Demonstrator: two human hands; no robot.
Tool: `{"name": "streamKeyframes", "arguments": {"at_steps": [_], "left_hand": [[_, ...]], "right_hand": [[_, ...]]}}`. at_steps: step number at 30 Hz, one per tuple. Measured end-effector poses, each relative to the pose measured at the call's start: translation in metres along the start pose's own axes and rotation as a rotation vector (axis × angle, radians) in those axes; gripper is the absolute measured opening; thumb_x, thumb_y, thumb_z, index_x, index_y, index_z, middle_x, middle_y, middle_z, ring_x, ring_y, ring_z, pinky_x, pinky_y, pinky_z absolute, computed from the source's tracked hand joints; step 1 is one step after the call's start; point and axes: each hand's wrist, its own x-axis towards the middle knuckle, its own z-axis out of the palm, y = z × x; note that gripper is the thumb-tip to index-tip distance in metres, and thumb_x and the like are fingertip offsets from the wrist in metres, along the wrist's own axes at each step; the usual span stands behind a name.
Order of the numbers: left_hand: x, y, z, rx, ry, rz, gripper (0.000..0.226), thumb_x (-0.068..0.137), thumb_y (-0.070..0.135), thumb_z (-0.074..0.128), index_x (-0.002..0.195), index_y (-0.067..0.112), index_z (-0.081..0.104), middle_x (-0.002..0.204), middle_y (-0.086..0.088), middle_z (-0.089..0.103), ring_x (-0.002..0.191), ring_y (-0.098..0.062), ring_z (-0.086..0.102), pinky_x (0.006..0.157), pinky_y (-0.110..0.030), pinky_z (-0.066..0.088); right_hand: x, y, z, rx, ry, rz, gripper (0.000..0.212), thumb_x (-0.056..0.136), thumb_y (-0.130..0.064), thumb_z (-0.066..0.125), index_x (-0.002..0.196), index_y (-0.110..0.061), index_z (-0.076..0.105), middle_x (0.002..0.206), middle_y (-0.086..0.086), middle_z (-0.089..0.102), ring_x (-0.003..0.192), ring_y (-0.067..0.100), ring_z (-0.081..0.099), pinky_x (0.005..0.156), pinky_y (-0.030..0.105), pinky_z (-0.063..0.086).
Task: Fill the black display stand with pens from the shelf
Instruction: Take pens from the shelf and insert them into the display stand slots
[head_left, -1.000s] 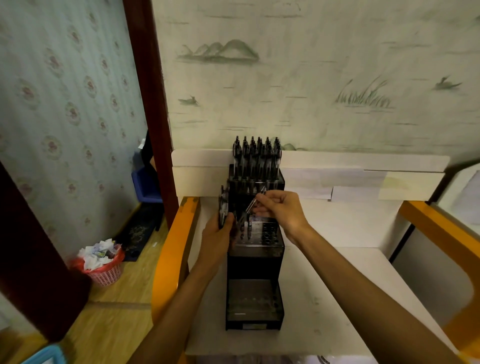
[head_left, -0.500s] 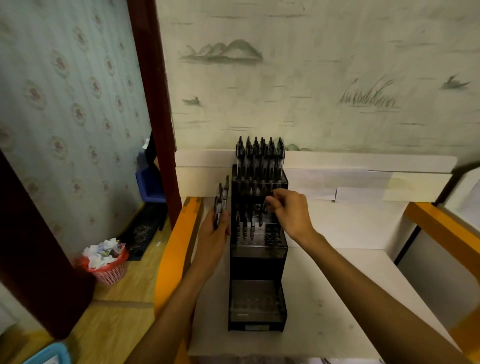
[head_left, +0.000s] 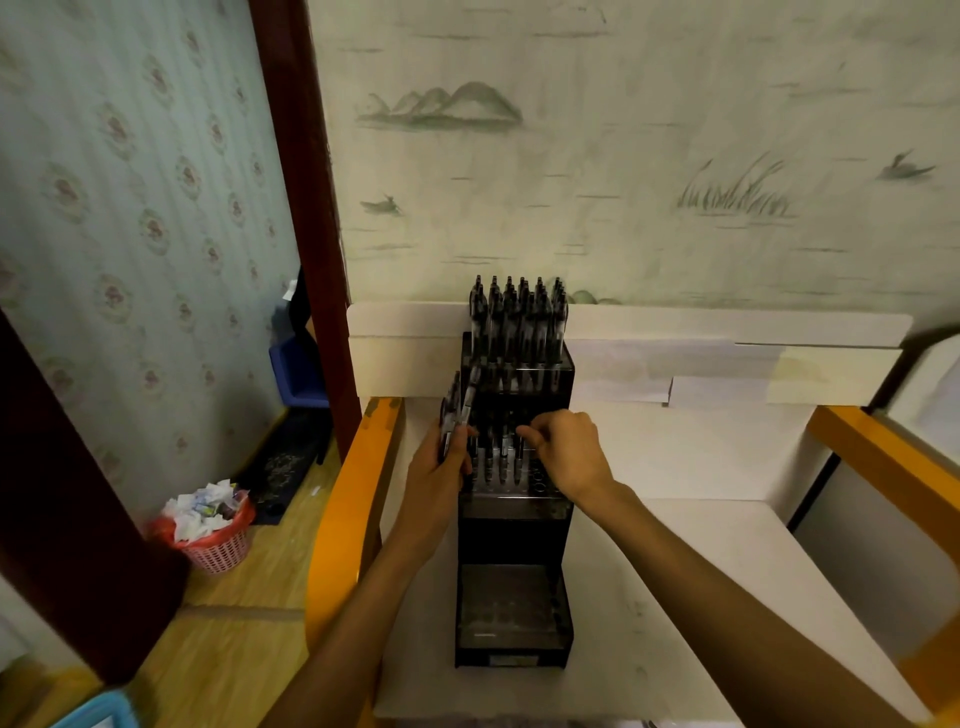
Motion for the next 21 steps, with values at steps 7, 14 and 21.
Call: {"name": "streamKeyframes", "arguments": {"at_steps": [7,14,21], "left_hand": [[0.0,-0.002,0.009,-0.015,-0.045,-0.062,0.024,0.103,0.028,0.049,0.114,0.016,0.066,0.07,0.012,0.067,0.06,0.003,0.059,0.051,-0.008,0.042],[-0.001,-0.003,0.019,0.011,-0.052,-0.084,0.025,0.104,0.028,0.047,0.106,0.013,0.067,0.076,-0.005,0.071,0.047,0.001,0.053,0.045,-0.009,0.038],[-0.003,0.003,0.024,0.02,-0.146,-0.088,0.033,0.104,0.036,0.042,0.107,0.011,0.064,0.082,-0.013,0.074,0.04,-0.004,0.042,0.039,-0.015,0.033]], "right_hand": [[-0.003,-0.001,-0.013,0.087,0.024,0.009,0.023,0.089,-0.031,0.072,0.073,-0.014,0.075,0.06,-0.006,0.066,0.053,0.004,0.059,0.06,0.013,0.044],[-0.002,-0.017,-0.036,0.917,-0.179,0.118,0.017,0.088,-0.01,0.073,0.105,-0.008,0.073,0.095,0.011,0.077,0.09,0.025,0.074,0.081,0.034,0.061],[-0.004,-0.018,-0.042,1.074,-0.167,0.168,0.019,0.089,-0.008,0.07,0.104,0.003,0.07,0.097,0.02,0.075,0.086,0.03,0.073,0.08,0.035,0.062]]}}
